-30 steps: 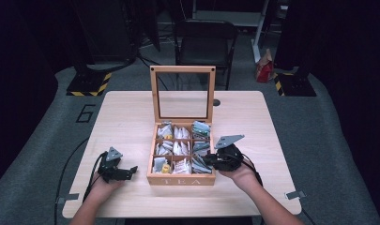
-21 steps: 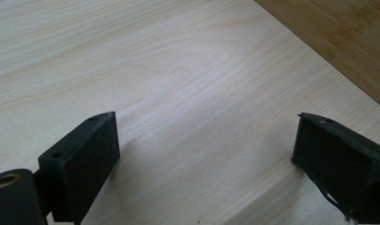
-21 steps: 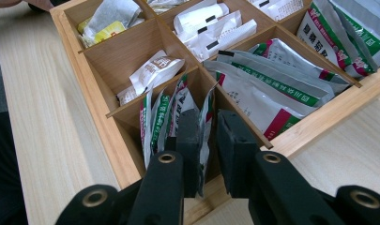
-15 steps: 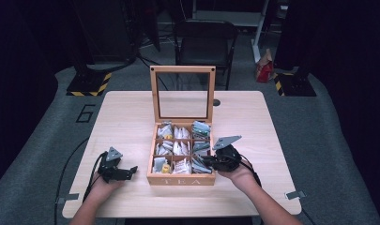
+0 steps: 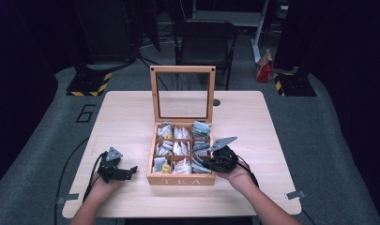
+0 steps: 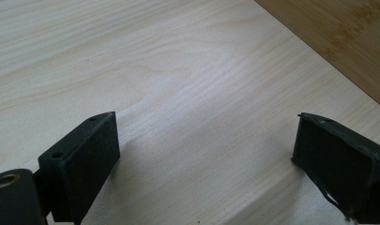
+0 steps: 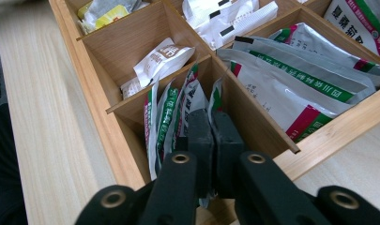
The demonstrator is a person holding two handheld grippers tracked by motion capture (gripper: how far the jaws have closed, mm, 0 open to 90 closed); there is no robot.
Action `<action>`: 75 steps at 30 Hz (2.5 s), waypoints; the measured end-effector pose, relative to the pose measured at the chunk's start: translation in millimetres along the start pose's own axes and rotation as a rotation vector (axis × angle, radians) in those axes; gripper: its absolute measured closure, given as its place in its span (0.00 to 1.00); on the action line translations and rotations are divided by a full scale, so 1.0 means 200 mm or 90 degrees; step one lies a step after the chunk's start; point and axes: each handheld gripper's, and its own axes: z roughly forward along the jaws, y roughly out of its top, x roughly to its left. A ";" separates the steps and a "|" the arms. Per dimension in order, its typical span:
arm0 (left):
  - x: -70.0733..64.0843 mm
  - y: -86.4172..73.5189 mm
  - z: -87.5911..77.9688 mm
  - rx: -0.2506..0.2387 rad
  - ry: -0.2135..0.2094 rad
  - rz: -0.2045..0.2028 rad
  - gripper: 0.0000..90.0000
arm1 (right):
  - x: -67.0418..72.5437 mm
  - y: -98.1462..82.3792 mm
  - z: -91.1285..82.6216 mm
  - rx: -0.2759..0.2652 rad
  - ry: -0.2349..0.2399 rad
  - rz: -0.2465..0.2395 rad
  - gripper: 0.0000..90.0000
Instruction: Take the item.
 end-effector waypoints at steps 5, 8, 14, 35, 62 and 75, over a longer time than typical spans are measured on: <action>0.00 0.00 0.00 0.000 0.001 0.001 0.08 | 0.00 0.00 0.00 0.000 0.000 -0.001 1.00; 0.00 0.00 0.00 0.000 0.000 0.000 0.08 | 0.00 0.00 0.00 -0.002 0.001 -0.001 1.00; 0.00 0.00 0.00 0.000 0.001 0.001 0.08 | 0.00 0.00 0.00 0.000 0.000 -0.003 1.00; 0.00 0.00 0.00 0.000 -0.001 0.000 0.08 | 0.02 0.08 -0.11 -0.024 0.007 -0.017 1.00; 0.00 0.00 0.00 0.000 0.000 0.002 0.08 | 0.00 0.24 -0.32 -0.065 0.018 -0.026 1.00; 0.00 0.00 0.00 0.001 -0.003 -0.002 0.08 | -0.04 0.26 -0.41 -0.083 0.007 -0.015 1.00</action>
